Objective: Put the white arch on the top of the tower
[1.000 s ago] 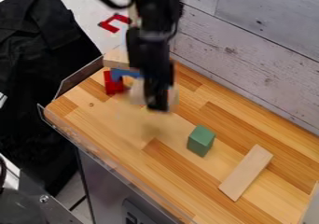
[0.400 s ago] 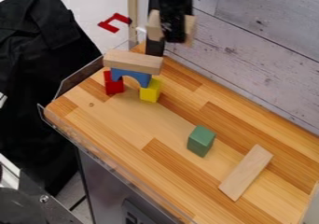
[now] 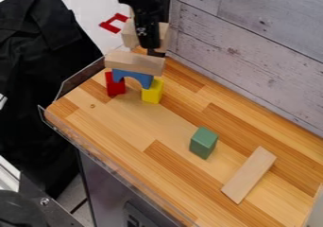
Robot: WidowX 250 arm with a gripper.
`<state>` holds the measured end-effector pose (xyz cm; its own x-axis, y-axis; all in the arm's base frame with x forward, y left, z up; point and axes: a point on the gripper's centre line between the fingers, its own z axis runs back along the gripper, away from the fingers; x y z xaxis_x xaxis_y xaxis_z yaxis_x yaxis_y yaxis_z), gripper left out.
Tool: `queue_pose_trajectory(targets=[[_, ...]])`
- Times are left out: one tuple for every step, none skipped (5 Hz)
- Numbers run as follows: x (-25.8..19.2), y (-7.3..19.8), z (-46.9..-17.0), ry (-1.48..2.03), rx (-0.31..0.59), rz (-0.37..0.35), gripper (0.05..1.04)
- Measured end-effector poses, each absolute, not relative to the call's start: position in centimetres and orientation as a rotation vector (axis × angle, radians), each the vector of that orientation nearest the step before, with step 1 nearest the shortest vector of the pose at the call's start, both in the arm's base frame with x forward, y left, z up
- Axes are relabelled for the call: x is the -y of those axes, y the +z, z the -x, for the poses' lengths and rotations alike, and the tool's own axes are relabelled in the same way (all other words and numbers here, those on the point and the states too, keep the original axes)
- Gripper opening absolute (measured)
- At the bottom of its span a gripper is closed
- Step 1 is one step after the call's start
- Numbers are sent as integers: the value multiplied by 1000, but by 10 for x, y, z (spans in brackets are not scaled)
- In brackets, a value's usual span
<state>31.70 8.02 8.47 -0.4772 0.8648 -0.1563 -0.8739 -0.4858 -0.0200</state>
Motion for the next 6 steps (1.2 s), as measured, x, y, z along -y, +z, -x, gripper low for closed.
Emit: queue_pose_trajectory(targets=[[-83,73,-312,2062,-127,116,626],[-87,70,-312,2057,-137,96,626],[-91,67,-314,2052,-150,78,626],[-93,62,-315,2050,-168,67,626],[-98,61,-316,2054,-170,59,626],[-99,55,-314,2054,-189,32,626]])
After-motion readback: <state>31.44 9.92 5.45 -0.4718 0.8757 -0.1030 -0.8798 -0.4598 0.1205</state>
